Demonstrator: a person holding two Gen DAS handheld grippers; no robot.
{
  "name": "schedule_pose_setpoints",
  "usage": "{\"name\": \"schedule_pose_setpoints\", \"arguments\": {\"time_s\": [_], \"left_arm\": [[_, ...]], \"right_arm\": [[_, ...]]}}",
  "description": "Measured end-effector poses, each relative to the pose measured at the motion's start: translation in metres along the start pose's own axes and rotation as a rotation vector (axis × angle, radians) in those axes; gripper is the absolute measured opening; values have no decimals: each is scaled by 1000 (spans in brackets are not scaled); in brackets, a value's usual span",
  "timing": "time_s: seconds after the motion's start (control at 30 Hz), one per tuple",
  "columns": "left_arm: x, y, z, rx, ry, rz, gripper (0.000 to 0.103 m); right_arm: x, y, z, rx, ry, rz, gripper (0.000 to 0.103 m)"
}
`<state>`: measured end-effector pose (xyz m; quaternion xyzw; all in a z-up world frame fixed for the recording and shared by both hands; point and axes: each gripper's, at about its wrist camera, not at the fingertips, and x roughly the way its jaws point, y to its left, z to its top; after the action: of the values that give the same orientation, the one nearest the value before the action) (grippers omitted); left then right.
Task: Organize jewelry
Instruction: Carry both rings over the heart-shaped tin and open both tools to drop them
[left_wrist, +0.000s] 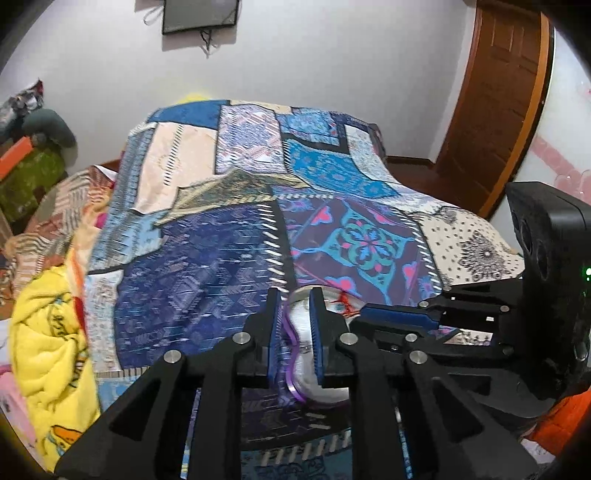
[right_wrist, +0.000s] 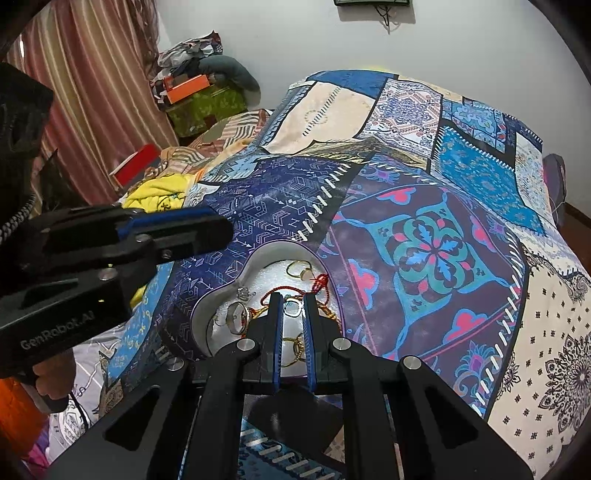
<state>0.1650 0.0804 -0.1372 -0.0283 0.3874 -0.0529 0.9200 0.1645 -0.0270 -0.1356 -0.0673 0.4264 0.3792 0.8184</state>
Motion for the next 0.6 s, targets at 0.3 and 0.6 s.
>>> {"name": "schedule_pose_setpoints", "arguments": {"time_s": [0.3,0.6], "left_arm": [[-7,18,-8,-40,-1,47,27],[-27,15,-11,-49,-31,63,27]], "right_arm": [[5,10,0,-41,18,-27,10],[-13,13,5,-35,-9,-47,16]]}}
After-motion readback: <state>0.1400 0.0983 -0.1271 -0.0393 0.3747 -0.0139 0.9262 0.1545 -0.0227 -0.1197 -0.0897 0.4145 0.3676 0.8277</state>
